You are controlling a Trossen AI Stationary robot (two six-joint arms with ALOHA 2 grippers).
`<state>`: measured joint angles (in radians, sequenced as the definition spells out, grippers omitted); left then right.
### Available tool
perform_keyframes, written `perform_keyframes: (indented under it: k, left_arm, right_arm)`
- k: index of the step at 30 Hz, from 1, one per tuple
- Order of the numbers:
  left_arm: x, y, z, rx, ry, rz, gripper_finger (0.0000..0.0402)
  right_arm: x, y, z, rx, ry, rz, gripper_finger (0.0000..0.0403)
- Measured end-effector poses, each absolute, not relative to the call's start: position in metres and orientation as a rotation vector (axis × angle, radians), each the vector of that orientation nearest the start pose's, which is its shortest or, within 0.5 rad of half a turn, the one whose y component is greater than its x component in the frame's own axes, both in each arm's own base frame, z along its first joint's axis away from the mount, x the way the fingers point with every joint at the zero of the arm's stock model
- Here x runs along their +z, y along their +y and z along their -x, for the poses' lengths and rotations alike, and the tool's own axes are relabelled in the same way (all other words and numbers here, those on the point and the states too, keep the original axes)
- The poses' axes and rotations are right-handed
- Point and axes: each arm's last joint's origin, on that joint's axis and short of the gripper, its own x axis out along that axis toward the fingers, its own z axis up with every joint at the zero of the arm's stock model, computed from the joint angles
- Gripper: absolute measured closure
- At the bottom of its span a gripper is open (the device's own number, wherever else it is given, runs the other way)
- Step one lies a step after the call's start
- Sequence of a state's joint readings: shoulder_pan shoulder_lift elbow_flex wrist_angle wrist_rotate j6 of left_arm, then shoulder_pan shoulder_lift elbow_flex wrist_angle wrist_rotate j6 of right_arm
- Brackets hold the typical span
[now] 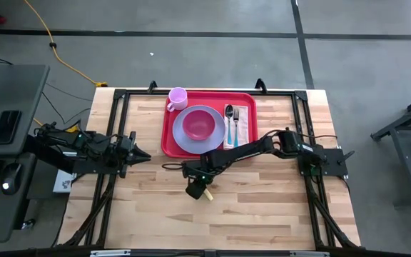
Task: Set up tray
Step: Put the yellow knife to the right of the blue fork on the light pink napkin
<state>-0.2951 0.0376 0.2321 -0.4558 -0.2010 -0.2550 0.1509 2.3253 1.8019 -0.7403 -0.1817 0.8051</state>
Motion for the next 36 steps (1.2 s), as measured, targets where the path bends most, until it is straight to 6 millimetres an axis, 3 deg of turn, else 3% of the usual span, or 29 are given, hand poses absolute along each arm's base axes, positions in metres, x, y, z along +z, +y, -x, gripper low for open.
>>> perform_keyframes:
  k: [17,27,36]
  left_arm:
    - [0.195,-0.017,-0.076,-0.058,0.266,0.188,0.0316]
    - [0.195,-0.017,-0.076,-0.058,0.267,0.188,0.0316]
    - [0.195,-0.017,-0.076,-0.059,0.267,0.191,0.0316]
  right_arm:
    - [0.128,0.086,-0.46,-0.342,1.315,-0.608,0.0374]
    - [0.129,0.098,-0.458,-0.364,1.296,-0.614,0.0381]
    - [0.147,0.105,-0.468,-0.298,1.267,-0.635,0.0394]
